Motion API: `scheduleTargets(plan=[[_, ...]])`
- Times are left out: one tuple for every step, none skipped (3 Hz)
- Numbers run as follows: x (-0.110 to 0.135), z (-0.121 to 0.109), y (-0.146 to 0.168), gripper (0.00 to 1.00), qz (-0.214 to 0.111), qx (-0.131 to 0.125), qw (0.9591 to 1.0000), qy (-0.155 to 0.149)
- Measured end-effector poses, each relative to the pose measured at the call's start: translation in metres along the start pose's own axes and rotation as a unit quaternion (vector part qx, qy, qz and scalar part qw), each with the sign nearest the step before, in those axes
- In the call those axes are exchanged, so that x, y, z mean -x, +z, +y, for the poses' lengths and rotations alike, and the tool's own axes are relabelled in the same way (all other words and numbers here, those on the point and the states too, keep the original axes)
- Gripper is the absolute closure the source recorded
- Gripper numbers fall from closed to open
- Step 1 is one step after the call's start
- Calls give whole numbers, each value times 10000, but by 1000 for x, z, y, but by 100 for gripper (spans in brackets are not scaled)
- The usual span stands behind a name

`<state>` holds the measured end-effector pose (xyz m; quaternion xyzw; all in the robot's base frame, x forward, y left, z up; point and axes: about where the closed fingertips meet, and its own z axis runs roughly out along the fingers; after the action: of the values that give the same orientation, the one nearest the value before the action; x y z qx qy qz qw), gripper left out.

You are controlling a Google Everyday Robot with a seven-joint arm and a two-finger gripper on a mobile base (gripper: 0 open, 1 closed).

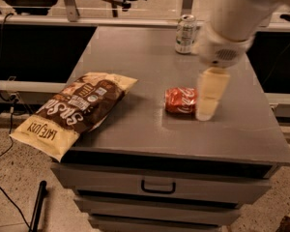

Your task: Place coke can upright

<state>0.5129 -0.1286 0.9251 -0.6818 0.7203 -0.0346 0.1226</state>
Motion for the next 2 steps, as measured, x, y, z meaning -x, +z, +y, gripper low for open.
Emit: scheduleTargets(plan=[[34,-13,47,0,129,286,9992,-257],[61,-26,104,0,289,601,9973,-298]])
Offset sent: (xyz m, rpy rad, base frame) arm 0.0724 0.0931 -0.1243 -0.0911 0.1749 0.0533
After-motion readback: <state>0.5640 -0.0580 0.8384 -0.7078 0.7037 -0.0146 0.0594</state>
